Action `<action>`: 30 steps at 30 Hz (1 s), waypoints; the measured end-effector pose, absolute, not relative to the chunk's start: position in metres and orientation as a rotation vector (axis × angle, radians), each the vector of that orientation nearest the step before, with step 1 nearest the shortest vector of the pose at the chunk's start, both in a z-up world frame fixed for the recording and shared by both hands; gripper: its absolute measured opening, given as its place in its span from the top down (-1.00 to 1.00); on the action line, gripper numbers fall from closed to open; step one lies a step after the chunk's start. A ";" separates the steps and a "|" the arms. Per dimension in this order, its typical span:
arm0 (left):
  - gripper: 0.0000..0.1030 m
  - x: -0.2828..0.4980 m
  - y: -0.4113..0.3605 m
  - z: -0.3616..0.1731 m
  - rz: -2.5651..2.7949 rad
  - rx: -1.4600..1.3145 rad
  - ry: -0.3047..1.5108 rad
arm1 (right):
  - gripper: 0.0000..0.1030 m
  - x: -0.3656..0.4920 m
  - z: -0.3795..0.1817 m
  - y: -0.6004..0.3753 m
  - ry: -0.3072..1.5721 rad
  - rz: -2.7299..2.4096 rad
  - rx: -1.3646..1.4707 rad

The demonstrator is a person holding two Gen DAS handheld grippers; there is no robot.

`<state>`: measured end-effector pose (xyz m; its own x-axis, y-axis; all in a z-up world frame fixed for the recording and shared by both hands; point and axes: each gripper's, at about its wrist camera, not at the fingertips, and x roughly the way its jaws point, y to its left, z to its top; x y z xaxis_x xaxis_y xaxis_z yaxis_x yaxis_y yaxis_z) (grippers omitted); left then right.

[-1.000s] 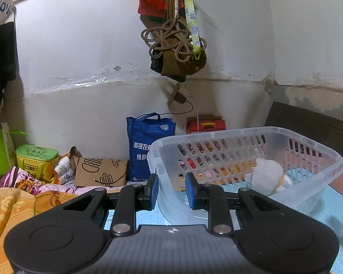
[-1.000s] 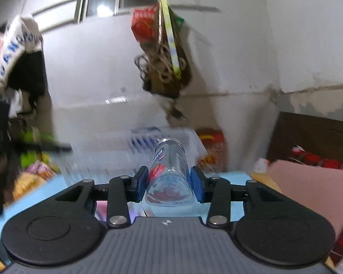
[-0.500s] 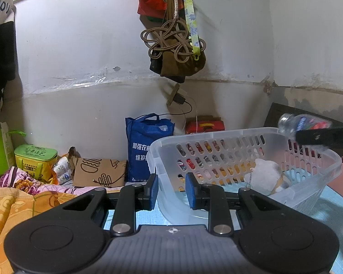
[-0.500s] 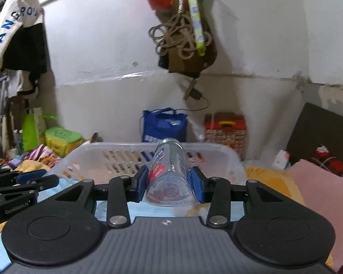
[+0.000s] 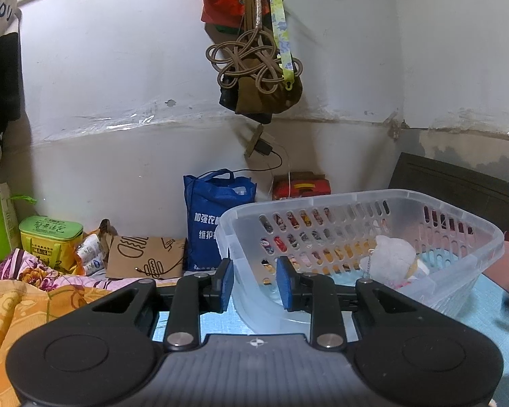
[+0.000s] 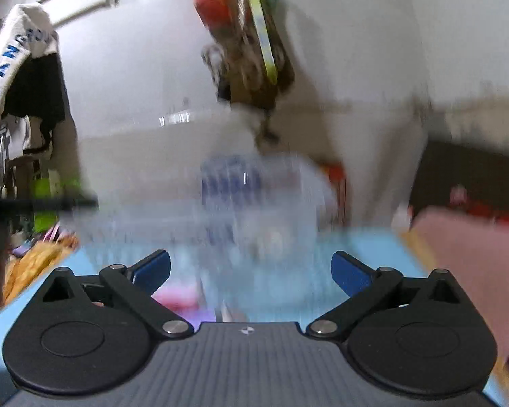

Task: Organize objects
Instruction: 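Grasp the small white box with the right tool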

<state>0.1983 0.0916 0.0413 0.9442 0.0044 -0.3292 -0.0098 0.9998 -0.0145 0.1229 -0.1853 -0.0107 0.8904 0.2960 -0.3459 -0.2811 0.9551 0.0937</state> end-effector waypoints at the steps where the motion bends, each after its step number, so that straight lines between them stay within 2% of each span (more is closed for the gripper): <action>1: 0.38 0.199 0.092 0.041 0.007 -0.016 0.335 | -1.00 0.125 -0.020 -0.190 0.399 0.293 0.065; 4: 0.38 0.198 0.092 0.041 0.008 -0.017 0.336 | -0.90 0.130 -0.038 -0.205 0.457 0.300 0.139; 7: 0.38 0.199 0.092 0.041 0.009 -0.014 0.336 | -0.68 0.134 -0.043 -0.210 0.477 0.308 0.127; 8: 0.38 0.199 0.092 0.041 0.011 -0.013 0.336 | -0.48 0.135 -0.044 -0.209 0.497 0.315 0.107; 9: 0.38 0.199 0.091 0.042 0.012 -0.012 0.335 | -0.36 0.135 -0.044 -0.208 0.510 0.346 0.100; 11: 0.38 0.199 0.089 0.041 0.020 -0.002 0.334 | -0.34 0.134 -0.046 -0.206 0.515 0.368 0.073; 13: 0.38 0.199 0.088 0.042 0.023 0.001 0.333 | -0.11 0.137 -0.047 -0.202 0.534 0.385 0.036; 16: 0.38 0.199 0.088 0.041 0.026 0.003 0.333 | 0.38 0.141 -0.047 -0.193 0.552 0.410 0.006; 18: 0.38 0.199 0.087 0.041 0.028 0.005 0.332 | 0.58 0.138 -0.047 -0.194 0.534 0.411 0.007; 21: 0.38 0.198 0.085 0.040 0.031 0.009 0.331 | 0.65 0.132 -0.046 -0.205 0.467 0.417 0.076; 30: 0.38 0.199 0.085 0.041 0.036 0.015 0.330 | 0.66 0.127 -0.044 -0.213 0.368 0.421 0.123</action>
